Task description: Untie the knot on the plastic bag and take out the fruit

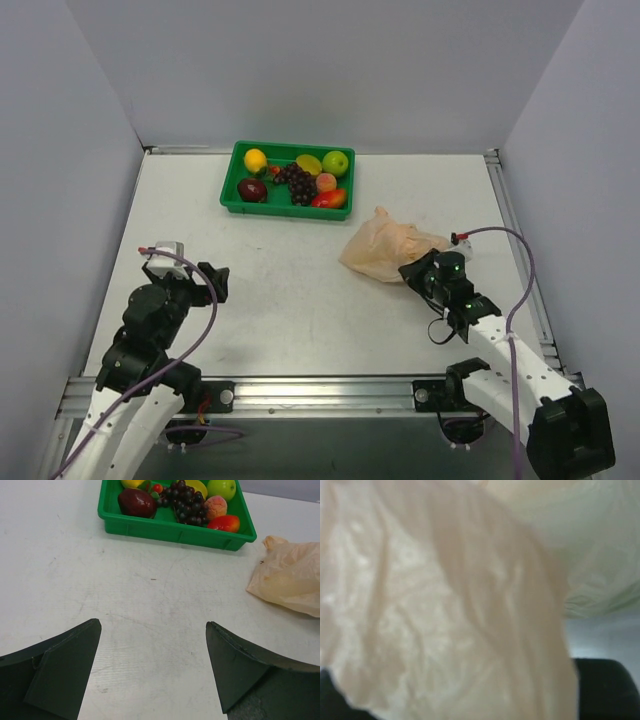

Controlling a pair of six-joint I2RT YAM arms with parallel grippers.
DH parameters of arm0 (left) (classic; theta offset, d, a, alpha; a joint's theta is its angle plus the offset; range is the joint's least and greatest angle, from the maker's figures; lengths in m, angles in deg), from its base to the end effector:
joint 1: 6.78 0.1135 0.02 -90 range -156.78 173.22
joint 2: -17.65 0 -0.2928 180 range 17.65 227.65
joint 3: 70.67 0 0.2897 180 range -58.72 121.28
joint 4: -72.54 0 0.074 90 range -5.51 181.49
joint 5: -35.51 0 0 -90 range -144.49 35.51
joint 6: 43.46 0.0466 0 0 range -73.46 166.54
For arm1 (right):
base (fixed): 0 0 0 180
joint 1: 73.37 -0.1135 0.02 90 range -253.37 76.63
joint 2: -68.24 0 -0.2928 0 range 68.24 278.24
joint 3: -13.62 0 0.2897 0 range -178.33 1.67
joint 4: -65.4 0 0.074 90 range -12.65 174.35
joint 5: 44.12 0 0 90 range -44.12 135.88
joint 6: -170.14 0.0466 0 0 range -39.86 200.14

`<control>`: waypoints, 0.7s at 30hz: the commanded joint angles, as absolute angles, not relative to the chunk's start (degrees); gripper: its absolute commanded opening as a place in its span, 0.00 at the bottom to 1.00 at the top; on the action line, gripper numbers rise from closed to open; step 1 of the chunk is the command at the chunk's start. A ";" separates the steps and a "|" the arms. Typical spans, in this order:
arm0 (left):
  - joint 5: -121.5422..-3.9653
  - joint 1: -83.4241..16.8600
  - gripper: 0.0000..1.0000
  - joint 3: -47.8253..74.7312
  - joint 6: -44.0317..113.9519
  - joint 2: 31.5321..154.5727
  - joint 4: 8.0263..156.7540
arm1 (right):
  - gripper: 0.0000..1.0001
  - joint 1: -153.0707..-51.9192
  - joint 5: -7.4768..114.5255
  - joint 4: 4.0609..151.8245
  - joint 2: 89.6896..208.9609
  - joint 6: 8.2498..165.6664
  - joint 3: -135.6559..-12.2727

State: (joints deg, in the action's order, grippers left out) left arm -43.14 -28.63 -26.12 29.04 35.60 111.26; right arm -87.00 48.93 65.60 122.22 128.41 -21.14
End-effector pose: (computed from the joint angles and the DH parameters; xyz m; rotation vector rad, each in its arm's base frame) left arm 0.1125 -0.0352 0.3083 -0.0754 1.7876 -0.3183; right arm 0.2278 0.0578 0.2149 0.5558 1.9081 0.7687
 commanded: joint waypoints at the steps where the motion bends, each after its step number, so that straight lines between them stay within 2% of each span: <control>1: -48.25 -27.70 0.97 -24.97 28.87 37.15 109.63 | 0.00 -94.87 45.12 72.51 114.24 134.17 -17.68; 3: -50.87 -27.18 0.97 -25.23 28.96 38.21 109.19 | 0.00 -103.48 41.33 73.30 111.67 136.30 -15.74; 6: -54.22 -26.91 0.97 -25.32 29.05 40.58 108.14 | 0.06 -112.99 35.87 73.66 110.61 137.98 -16.16; 9: -58.96 -26.82 0.98 -24.97 28.52 43.39 107.26 | 0.15 -120.36 34.72 73.57 114.81 136.75 -18.62; 10: -60.63 -26.91 0.97 -24.88 28.35 44.88 106.91 | 0.26 -122.48 35.07 74.18 117.44 134.48 -21.42; 12: -62.48 -27.08 0.97 -24.35 27.12 46.55 106.56 | 0.41 -127.91 34.20 76.37 119.30 132.54 -24.42; 13: -63.45 -27.17 0.97 -23.65 26.51 47.43 106.64 | 0.57 -129.60 33.32 77.08 120.35 131.66 -27.30; 16: -66.70 -28.49 0.98 -22.07 23.00 50.51 106.29 | 0.76 -134.26 30.24 84.45 119.58 129.02 -30.66; 21: -62.08 -34.71 0.97 -20.49 17.54 56.13 102.61 | 0.84 -136.21 25.59 97.63 116.06 127.96 -35.59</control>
State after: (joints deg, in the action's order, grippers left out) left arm -63.01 -31.51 -24.28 21.92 54.03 108.92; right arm -135.74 32.15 86.78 118.29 129.64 -32.90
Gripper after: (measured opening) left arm 0.975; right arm 0.838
